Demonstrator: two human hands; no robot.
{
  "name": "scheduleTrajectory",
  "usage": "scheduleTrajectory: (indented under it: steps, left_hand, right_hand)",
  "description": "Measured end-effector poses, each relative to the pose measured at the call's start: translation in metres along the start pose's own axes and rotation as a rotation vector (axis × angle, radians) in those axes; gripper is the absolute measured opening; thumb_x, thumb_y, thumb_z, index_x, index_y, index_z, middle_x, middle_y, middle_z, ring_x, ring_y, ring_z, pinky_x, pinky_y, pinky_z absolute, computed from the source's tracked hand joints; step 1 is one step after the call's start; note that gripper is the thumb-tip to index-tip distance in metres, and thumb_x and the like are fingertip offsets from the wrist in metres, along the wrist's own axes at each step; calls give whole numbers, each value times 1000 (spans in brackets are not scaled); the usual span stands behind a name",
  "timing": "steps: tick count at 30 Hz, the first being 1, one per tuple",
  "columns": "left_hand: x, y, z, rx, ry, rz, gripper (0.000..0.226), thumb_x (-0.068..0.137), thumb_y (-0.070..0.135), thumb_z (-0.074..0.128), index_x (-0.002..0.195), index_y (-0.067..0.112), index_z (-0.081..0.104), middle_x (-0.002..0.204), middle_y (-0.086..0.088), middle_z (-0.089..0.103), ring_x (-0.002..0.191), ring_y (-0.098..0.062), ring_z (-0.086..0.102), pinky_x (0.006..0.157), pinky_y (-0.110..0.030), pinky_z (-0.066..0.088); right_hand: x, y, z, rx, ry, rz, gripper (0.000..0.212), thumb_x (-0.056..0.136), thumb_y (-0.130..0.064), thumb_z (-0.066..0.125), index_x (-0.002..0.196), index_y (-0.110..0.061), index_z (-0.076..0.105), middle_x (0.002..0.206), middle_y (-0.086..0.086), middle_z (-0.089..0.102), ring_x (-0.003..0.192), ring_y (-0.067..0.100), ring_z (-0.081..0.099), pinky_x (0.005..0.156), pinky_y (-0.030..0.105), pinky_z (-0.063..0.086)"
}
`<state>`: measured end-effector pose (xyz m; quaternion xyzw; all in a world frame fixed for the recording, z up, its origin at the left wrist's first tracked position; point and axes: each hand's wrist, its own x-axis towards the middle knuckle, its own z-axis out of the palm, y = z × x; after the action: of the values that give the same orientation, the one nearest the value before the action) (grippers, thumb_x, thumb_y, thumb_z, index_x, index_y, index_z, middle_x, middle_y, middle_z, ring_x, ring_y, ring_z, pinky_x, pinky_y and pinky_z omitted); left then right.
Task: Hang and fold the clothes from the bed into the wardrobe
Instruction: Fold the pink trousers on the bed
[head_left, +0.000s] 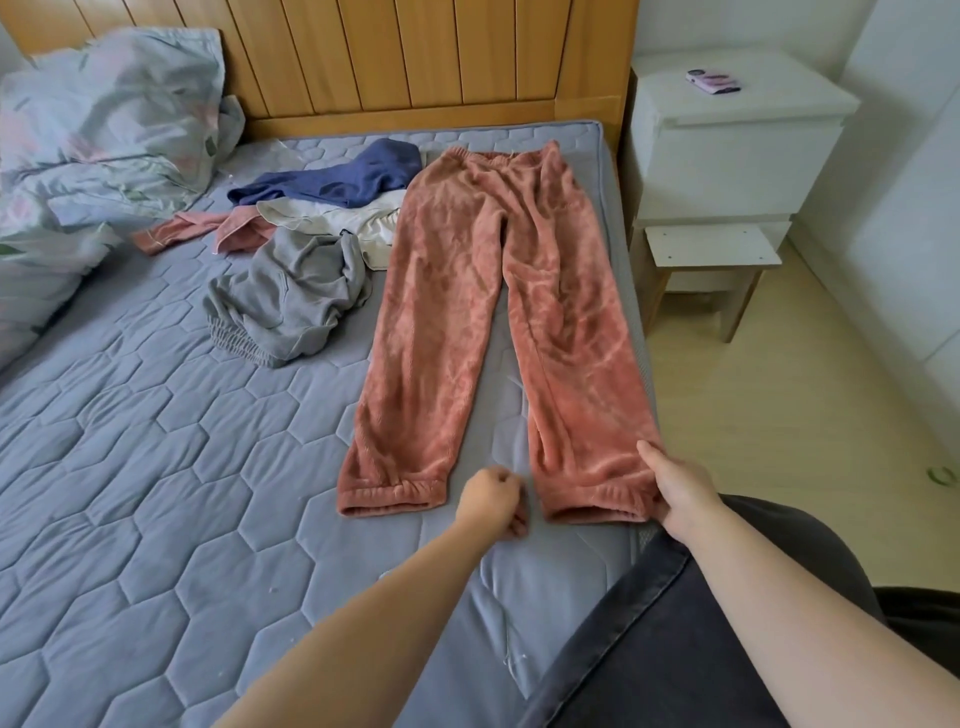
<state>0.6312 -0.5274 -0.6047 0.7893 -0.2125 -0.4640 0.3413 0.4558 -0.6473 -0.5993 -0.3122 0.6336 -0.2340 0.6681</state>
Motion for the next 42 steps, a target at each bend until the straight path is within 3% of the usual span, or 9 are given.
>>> scheduleTrajectory:
  steps: [3, 6, 13, 18, 25, 32, 37, 40, 42]
  left_hand:
    - [-8, -3, 5, 325, 98, 439, 42, 73, 57, 63, 100, 27, 53, 88, 14, 58, 74, -6, 58, 63, -27, 48]
    - [-5, -8, 19, 757, 97, 683, 50, 70, 46, 66, 108, 19, 50, 107, 7, 47, 99, -13, 47, 71, -29, 46]
    - [-4, 1, 25, 711, 235, 590, 9, 78, 19, 54, 80, 12, 48, 87, -2, 54, 81, -24, 52, 60, -31, 36]
    - [-10, 2, 22, 334, 410, 534, 17, 82, 13, 51, 65, 16, 48, 65, 4, 49, 60, -19, 47, 57, -28, 33]
    - [-15, 22, 31, 817, 371, 877, 31, 70, 32, 73, 83, 7, 59, 80, -7, 59, 73, -28, 55, 57, -33, 36]
    - [-20, 39, -3, 424, 658, 789, 12, 67, -4, 57, 76, 2, 55, 70, -9, 57, 53, -32, 51, 46, -34, 33]
    - [-15, -6, 6, 493, 374, 219, 23, 83, 11, 41, 95, 15, 60, 94, -8, 66, 91, -35, 62, 70, -33, 43]
    - [-14, -11, 9, 1, 417, 177, 20, 87, 14, 38, 77, 19, 55, 80, 1, 63, 86, -33, 61, 69, -36, 45]
    - [-14, -12, 10, 169, 329, 186, 20, 88, 18, 40, 90, 19, 59, 92, -2, 65, 92, -33, 61, 71, -34, 45]
  right_hand:
    - [-1, 4, 1, -123, 79, -45, 50, 85, -38, 70, 118, -3, 58, 116, 13, 60, 108, 31, 58, 90, 45, 52]
    - [-7, 3, 5, -301, 116, -380, 37, 82, -42, 69, 95, -10, 55, 92, 8, 57, 93, 26, 55, 72, 31, 45]
    - [-20, 22, 7, -1159, -115, -616, 69, 66, -47, 76, 123, -20, 49, 123, 0, 39, 118, 20, 42, 97, 34, 41]
    - [-36, 12, 14, -1029, 305, -986, 30, 77, -14, 66, 106, -10, 57, 111, 5, 53, 95, 27, 54, 68, 33, 44]
    - [-57, 9, 21, -934, 184, -1280, 22, 70, 2, 71, 92, -1, 64, 79, 12, 66, 69, 33, 63, 56, 38, 51]
    - [-54, -2, 13, -1036, 371, -1351, 30, 51, 15, 71, 69, -3, 57, 68, 10, 51, 57, 29, 46, 48, 35, 39]
    - [-57, 11, 23, -1246, 225, -1247, 33, 54, 3, 80, 76, -5, 57, 72, 7, 54, 62, 26, 50, 55, 30, 32]
    - [-57, 14, 31, -1264, 180, -1360, 39, 50, -5, 84, 78, -6, 57, 69, 7, 56, 58, 26, 53, 54, 29, 31]
    - [-55, 20, 32, -1407, 179, -1226, 34, 71, -17, 76, 98, -10, 56, 83, 5, 61, 71, 25, 58, 60, 31, 35]
